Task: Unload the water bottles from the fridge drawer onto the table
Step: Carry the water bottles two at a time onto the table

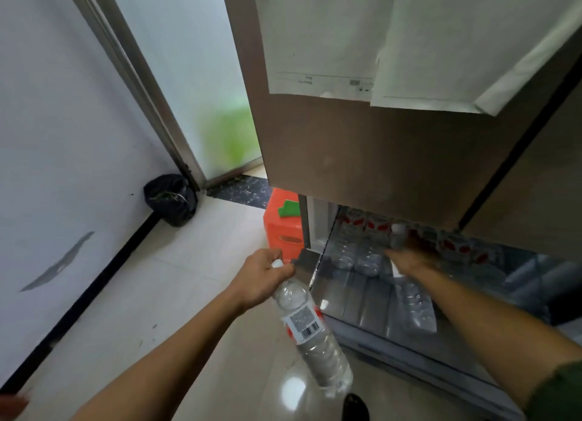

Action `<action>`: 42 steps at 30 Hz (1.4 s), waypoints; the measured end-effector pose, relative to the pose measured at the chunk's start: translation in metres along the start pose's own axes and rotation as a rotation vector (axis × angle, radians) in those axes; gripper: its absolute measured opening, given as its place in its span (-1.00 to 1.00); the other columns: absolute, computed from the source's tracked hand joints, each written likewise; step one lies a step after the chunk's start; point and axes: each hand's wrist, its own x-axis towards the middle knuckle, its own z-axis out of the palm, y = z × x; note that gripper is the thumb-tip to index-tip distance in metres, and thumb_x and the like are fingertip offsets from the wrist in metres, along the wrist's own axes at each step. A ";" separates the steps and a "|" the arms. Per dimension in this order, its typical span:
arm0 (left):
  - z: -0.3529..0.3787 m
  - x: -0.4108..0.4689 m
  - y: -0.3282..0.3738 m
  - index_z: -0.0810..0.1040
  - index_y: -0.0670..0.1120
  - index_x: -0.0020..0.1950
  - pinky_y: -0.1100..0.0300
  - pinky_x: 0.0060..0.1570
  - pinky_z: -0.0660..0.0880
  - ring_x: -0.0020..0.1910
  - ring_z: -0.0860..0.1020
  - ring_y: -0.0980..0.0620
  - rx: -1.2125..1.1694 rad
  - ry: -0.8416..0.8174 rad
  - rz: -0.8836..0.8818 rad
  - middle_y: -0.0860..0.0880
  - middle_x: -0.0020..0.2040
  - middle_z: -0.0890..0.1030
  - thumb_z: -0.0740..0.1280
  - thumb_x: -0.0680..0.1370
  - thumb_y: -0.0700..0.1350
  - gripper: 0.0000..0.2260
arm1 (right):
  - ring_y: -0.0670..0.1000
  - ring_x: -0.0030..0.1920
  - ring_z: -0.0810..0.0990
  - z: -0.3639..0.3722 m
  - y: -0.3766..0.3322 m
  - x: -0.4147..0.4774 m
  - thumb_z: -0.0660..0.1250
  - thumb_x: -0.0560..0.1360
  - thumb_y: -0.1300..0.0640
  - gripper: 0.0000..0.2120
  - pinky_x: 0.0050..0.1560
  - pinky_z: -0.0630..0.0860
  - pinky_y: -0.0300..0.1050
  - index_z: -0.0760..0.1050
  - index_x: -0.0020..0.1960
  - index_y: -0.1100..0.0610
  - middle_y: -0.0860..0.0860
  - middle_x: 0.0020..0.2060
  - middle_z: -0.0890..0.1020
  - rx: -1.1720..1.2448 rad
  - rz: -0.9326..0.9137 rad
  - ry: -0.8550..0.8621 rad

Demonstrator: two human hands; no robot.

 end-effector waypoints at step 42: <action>-0.240 -0.339 -0.275 0.39 0.00 -0.15 0.08 -0.27 0.51 -0.28 0.50 0.03 0.394 0.737 -0.265 0.01 -0.25 0.53 0.28 0.51 0.14 -0.77 | 0.05 -0.19 0.55 0.120 -0.360 -0.395 0.32 0.47 -0.14 -0.69 -0.18 0.46 -0.11 0.56 0.00 0.10 0.07 -0.14 0.65 -0.069 -1.167 0.116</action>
